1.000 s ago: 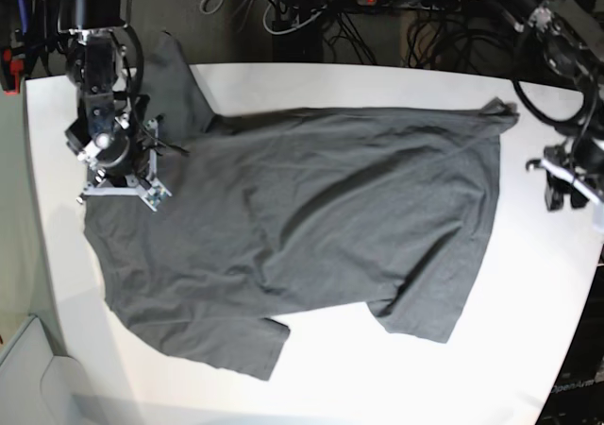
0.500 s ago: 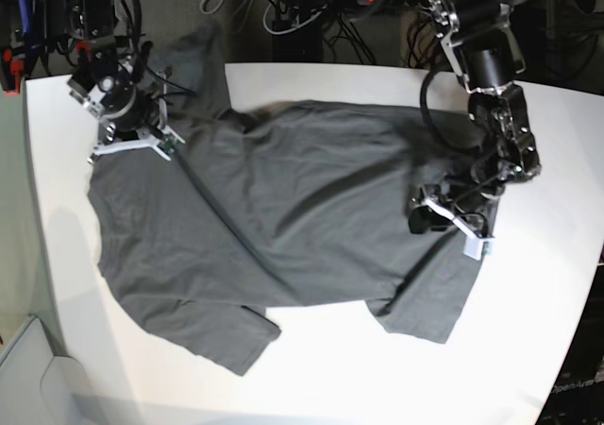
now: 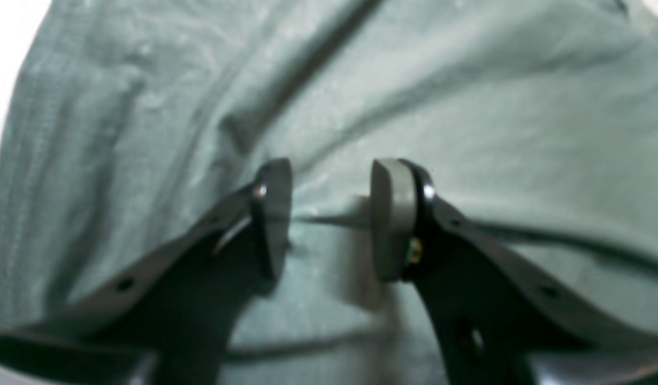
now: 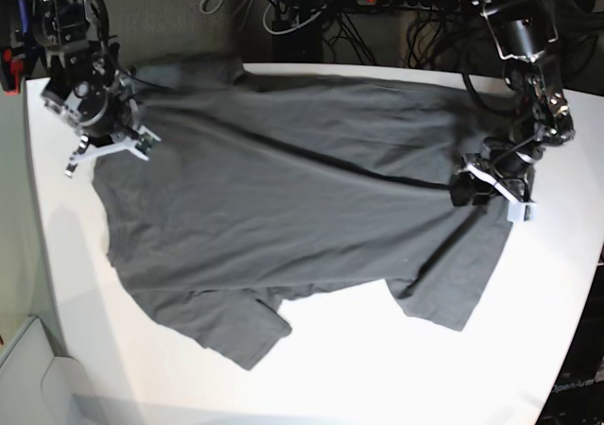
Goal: Layout the t-shirt on the table in an organized manner, then fold the t-shirt properly
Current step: 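Grasp the shirt's side edge with the left gripper and pull it outward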
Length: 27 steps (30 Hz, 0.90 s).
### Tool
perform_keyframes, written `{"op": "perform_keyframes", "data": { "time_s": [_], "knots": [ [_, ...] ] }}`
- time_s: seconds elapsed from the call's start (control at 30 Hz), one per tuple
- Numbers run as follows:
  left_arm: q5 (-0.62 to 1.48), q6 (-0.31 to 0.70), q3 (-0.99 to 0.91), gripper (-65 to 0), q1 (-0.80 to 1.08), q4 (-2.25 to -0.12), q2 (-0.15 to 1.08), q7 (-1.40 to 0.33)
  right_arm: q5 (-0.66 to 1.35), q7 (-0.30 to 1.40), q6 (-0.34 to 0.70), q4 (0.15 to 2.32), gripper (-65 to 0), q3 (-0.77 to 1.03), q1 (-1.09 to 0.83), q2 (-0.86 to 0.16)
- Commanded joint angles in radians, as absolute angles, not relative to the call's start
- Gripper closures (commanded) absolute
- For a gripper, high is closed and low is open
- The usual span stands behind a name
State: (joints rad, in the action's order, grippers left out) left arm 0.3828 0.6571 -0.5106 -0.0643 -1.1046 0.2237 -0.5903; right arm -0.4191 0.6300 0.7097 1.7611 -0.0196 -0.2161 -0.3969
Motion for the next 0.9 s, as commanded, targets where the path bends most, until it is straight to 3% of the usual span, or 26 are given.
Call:
{"op": "perform_keyframes", "data": {
  "time_s": [0.0, 0.23, 0.4, 0.5, 0.63, 0.87],
  "knots": [
    [0.357, 0.647, -0.515, -24.8, -0.051, -1.147, 0.231, -0.638, -0.423, 0.622, 0.698, 1.787, 0.0, -0.012, -0.191, -0.409],
    [0.355, 0.647, -0.588, -24.8, -0.094, -1.322, 0.177, -0.714, -0.421, 0.624, 0.698, 1.745, 0.0, -0.015, -0.008, -0.314],
    [0.351, 0.647, -0.588, -24.8, -0.234, -1.279, 0.163, -0.708, -0.423, 0.624, 0.698, 1.69, 0.0, -0.013, 0.022, -0.271],
    [0.346, 0.645, -0.588, -24.8, -0.364, -1.155, 0.16, -0.697, -0.423, 0.624, 0.698, 1.679, 0.0, -0.012, 0.001, -0.262],
    [0.344, 0.641, -0.582, -24.8, -0.506, -0.895, 0.166, -0.55, -0.423, 0.624, 0.698, 1.67, 0.0, -0.012, -0.016, -0.262],
    [0.344, 0.417, -0.581, -24.8, -0.601, -0.533, 0.189, -0.202, -0.424, 0.624, 0.698, 1.675, 0.0, -0.004, -0.042, -0.268]
  ]
}}
